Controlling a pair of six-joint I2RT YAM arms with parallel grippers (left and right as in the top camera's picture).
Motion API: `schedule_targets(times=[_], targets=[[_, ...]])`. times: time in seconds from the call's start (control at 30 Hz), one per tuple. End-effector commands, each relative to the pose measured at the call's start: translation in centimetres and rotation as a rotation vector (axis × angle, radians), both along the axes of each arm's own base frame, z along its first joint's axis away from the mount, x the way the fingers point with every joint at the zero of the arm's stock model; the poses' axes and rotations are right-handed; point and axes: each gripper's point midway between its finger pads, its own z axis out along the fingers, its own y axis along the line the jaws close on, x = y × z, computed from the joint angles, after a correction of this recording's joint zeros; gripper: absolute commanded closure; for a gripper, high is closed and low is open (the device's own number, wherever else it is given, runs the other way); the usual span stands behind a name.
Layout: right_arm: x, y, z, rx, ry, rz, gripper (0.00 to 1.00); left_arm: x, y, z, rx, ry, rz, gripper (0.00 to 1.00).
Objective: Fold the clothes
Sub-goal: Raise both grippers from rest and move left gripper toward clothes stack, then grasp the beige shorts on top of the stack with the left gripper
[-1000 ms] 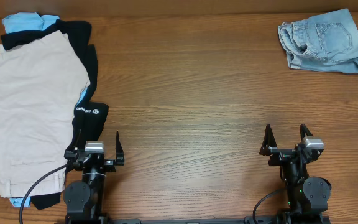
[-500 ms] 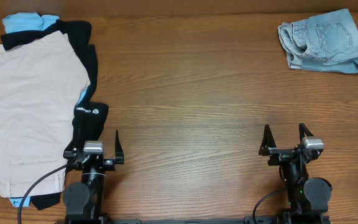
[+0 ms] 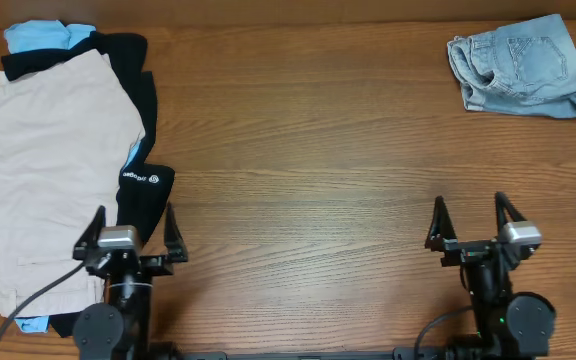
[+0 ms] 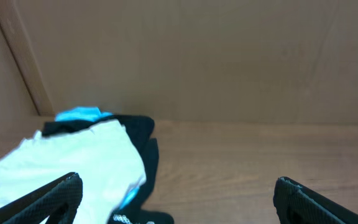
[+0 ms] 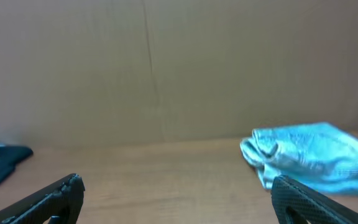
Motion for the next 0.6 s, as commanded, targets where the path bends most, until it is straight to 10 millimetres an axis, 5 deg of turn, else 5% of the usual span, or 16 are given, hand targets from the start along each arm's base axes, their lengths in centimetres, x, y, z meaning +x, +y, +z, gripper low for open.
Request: schedule_targets(times=[0.0, 0.27, 0.57], targets=[[-0.4, 0.2, 3.2, -0.004, -0.018, 0.01, 0.0, 0.3, 0.6, 2.8, -0.02, 0.015, 0.032, 0.0], [0.9, 0.4, 8.3, -0.034, 0.095, 0.02, 0.0, 3.9, 0.5, 5.1, -0.024, 0.29, 0.024, 0.0], [5.1, 0.4, 7.2, -0.062, 0.507, 0.031, 0.0, 8.4, 1.8, 6.6, 0.08, 0.53, 0.066, 0.0]])
